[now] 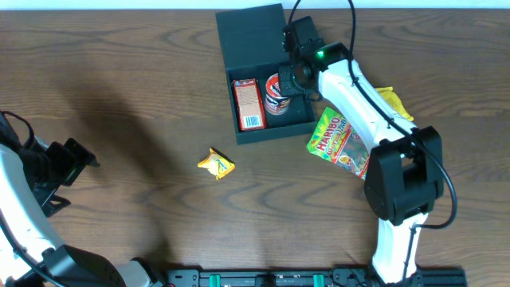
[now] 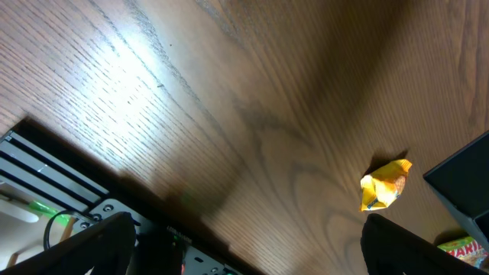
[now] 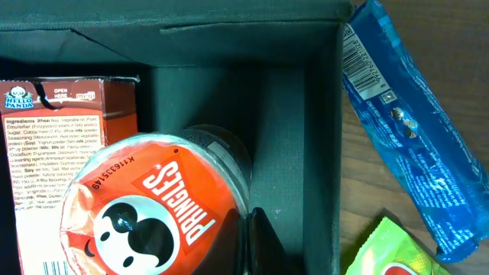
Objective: Pack container
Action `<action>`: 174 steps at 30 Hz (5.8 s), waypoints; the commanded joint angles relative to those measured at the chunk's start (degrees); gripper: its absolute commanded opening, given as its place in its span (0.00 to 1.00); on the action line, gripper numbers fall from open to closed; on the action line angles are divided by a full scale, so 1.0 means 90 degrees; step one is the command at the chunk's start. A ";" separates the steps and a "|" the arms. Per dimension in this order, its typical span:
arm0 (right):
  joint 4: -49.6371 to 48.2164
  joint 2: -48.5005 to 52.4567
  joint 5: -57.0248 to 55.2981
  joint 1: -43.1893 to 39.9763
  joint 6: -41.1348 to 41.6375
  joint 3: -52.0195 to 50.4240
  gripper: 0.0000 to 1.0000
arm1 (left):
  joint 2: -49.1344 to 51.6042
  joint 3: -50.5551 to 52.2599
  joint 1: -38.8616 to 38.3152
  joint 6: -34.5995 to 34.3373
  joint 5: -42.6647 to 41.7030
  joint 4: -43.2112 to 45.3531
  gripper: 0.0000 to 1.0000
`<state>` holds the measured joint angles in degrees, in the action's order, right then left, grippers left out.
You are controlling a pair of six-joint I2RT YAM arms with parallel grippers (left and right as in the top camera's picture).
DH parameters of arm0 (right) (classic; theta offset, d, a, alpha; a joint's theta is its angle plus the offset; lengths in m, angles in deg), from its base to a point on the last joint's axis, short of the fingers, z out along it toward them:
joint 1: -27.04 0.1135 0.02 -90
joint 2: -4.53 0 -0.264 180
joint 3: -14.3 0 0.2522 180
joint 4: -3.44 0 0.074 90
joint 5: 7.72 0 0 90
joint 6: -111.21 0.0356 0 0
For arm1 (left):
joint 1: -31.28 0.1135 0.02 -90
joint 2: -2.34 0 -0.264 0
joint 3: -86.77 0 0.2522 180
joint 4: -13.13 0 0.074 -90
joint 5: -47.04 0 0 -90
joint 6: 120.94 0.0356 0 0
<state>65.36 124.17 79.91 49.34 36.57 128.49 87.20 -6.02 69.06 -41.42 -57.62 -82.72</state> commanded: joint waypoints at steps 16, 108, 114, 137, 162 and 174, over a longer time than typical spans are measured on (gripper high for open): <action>-0.0051 -0.1566 0.3162 -0.1076 0.0794 -0.0007 0.01 | -0.0024 -0.0070 0.0024 0.0000 0.0027 -0.0017 0.95; -0.0743 -0.0168 -0.2414 0.0583 -0.0940 -0.0410 0.84 | -0.0022 -0.0070 0.0024 0.0000 0.0027 -0.0019 0.95; -0.0755 -0.0165 -0.1668 0.0561 -0.0661 -0.0413 0.84 | -0.0022 -0.0070 0.0024 0.0000 0.0027 -0.0019 0.95; -0.1450 0.0270 -0.1511 0.0542 -0.0231 -0.0415 0.72 | -0.0022 -0.0070 0.0024 0.0000 0.0027 -0.0019 0.95; -0.0529 0.0270 0.0673 0.0556 0.0933 -0.0415 0.75 | -0.0022 -0.0070 0.0024 0.0000 0.0027 -0.0017 0.95; -0.0833 -0.0505 0.0333 0.0529 0.0928 -0.0406 0.74 | -0.0022 -0.0070 0.0024 0.0000 0.0027 -0.0017 0.95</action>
<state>58.35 125.15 83.78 54.48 44.50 123.79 87.20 -6.02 69.06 -41.42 -57.62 -82.72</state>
